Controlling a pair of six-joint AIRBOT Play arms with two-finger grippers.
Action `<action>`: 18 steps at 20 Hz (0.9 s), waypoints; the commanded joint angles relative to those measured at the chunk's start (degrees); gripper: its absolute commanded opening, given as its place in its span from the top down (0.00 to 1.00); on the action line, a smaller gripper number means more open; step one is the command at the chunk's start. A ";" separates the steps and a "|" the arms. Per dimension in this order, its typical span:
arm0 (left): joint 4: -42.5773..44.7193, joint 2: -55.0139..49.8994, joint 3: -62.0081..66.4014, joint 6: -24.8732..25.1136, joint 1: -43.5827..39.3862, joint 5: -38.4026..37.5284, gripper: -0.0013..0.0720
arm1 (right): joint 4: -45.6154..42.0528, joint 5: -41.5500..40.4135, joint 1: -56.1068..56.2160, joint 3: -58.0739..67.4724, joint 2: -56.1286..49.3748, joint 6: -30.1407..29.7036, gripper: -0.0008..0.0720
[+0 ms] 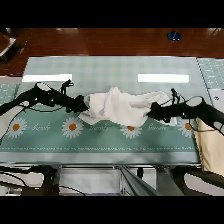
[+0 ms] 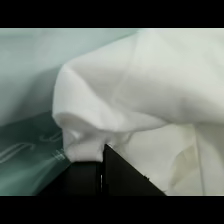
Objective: Fold the shirts.
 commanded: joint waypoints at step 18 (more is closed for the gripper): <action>12.20 42.10 53.44 -6.23 29.18 -3.21 0.96 | -38.21 30.77 -5.66 76.17 28.11 4.90 0.95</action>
